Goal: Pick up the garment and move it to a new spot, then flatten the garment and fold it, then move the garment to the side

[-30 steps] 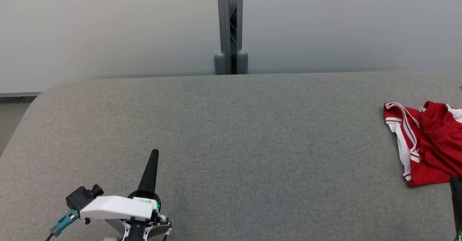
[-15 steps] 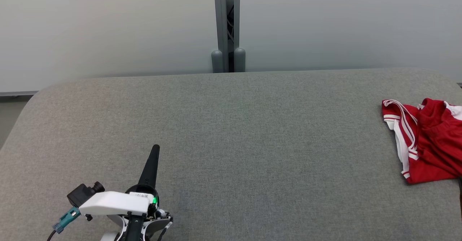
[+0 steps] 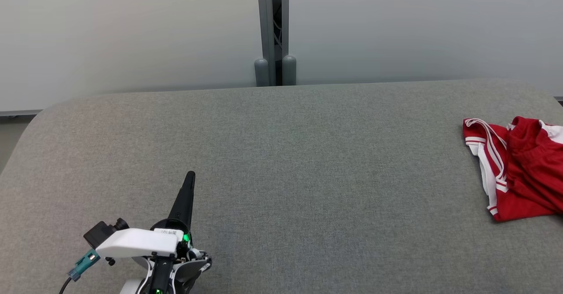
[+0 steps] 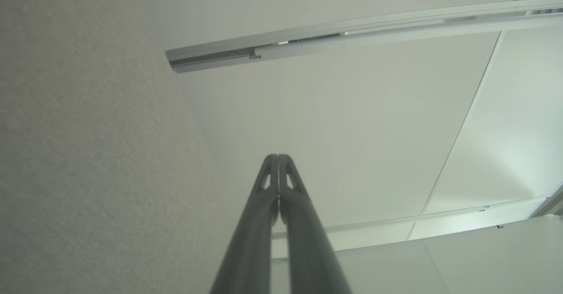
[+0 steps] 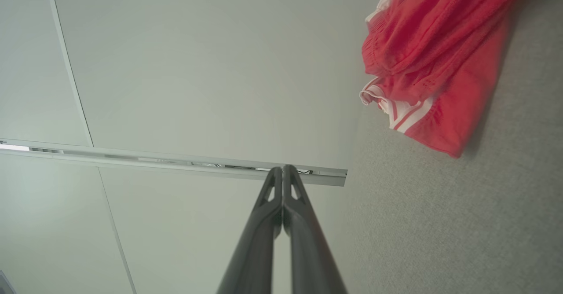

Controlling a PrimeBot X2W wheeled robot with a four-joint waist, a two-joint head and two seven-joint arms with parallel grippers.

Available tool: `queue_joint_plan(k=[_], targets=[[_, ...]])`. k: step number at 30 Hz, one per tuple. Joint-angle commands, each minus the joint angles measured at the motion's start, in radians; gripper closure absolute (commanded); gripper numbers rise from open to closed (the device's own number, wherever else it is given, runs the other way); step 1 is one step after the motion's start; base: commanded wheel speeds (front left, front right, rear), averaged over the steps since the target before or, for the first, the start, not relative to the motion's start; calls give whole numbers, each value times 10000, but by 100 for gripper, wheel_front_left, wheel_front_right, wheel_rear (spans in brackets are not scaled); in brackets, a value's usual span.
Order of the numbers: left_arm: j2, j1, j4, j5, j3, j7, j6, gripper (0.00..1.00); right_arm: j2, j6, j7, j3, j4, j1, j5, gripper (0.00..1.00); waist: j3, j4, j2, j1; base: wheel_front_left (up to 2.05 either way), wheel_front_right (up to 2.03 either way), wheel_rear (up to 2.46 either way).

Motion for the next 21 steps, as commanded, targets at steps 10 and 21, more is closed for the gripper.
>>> queue_joint_plan(k=[10, 21], targets=[[57, -260, 69, -547, -27, 110, -116, 100, -74, 0, 237, -205, -122, 120, 616, 100, 55, -51, -1, 0, 0, 0, 0], [57, -260, 66, -550, -32, 106, -115, 100, -72, 0, 236, -203, -123, 113, 617, 100, 55, -51, -1, 0, 0, 0, 0]])
